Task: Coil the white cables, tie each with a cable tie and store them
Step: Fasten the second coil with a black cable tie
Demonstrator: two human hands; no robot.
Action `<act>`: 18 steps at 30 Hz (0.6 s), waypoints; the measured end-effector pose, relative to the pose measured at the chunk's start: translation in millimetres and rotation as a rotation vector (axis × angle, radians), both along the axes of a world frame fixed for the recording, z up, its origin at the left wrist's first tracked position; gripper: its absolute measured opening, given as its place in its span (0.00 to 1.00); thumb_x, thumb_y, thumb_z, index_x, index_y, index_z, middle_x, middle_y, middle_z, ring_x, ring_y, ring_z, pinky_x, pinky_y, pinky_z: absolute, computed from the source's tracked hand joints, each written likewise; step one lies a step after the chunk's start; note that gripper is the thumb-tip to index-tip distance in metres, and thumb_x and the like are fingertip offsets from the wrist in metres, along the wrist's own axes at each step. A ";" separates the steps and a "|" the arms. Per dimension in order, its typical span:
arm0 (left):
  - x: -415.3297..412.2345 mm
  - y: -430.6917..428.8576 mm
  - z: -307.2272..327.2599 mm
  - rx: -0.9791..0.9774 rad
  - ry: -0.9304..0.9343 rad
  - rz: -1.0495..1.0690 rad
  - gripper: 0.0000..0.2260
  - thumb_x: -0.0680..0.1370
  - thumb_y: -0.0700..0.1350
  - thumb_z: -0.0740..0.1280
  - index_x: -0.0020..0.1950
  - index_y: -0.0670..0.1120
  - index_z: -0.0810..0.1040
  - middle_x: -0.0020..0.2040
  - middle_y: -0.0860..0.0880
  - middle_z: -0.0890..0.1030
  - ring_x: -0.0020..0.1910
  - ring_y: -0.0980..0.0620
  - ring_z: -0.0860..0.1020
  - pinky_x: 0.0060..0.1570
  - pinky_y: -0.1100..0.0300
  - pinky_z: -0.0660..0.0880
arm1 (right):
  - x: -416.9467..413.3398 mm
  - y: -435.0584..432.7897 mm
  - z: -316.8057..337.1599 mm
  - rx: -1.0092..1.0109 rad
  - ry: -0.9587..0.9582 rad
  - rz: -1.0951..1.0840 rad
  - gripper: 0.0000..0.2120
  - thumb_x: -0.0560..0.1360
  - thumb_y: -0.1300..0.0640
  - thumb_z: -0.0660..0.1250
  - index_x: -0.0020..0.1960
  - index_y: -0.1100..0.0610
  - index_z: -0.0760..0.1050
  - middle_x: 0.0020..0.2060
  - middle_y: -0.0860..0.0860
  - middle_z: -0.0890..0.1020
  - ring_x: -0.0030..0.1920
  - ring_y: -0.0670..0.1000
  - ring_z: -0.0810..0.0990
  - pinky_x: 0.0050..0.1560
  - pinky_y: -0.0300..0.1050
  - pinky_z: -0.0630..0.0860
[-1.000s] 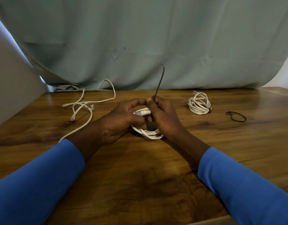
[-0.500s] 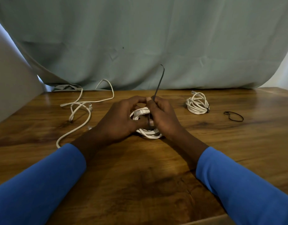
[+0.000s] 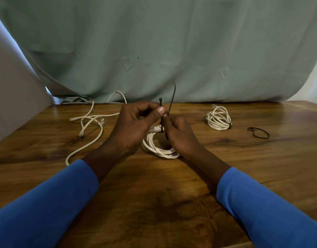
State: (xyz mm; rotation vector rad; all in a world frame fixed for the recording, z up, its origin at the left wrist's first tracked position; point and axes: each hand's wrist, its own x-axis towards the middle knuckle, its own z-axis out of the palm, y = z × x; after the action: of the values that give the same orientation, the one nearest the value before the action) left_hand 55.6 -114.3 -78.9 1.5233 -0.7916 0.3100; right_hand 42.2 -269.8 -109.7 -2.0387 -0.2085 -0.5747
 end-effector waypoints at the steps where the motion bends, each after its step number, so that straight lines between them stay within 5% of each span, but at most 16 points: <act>1: -2.4 -1.7 1.1 -0.046 0.055 -0.013 0.05 0.80 0.39 0.71 0.49 0.46 0.87 0.46 0.50 0.88 0.47 0.57 0.84 0.47 0.66 0.78 | -0.7 1.2 -0.1 -0.038 -0.018 0.003 0.20 0.87 0.47 0.57 0.38 0.49 0.74 0.25 0.44 0.75 0.28 0.43 0.72 0.34 0.48 0.68; 6: -1.9 -2.3 8.0 -0.150 0.197 0.009 0.05 0.80 0.44 0.72 0.49 0.50 0.87 0.47 0.53 0.88 0.47 0.57 0.83 0.45 0.62 0.79 | -3.6 3.8 0.4 -0.158 -0.087 0.030 0.21 0.85 0.46 0.56 0.40 0.54 0.77 0.30 0.47 0.77 0.30 0.46 0.75 0.34 0.53 0.71; 12: -0.9 -0.4 17.1 -0.283 0.289 -0.029 0.05 0.81 0.41 0.70 0.54 0.45 0.86 0.35 0.50 0.78 0.33 0.56 0.74 0.32 0.64 0.73 | -3.2 4.0 -0.8 -0.108 -0.099 0.057 0.19 0.86 0.45 0.57 0.51 0.53 0.82 0.33 0.44 0.79 0.34 0.42 0.77 0.38 0.48 0.72; 18: -2.2 -1.9 18.0 -0.281 0.447 -0.018 0.06 0.80 0.41 0.71 0.45 0.46 0.86 0.38 0.49 0.81 0.32 0.57 0.78 0.32 0.65 0.75 | -2.4 7.5 -0.9 -0.078 -0.167 0.038 0.13 0.86 0.45 0.60 0.45 0.36 0.79 0.33 0.42 0.81 0.36 0.43 0.80 0.40 0.49 0.75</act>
State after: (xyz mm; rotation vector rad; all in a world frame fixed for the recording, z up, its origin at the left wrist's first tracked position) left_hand 53.4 -116.1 -61.0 1.2546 -0.3876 0.0566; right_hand 39.9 -262.3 -110.6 -2.0576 -0.3731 -0.7242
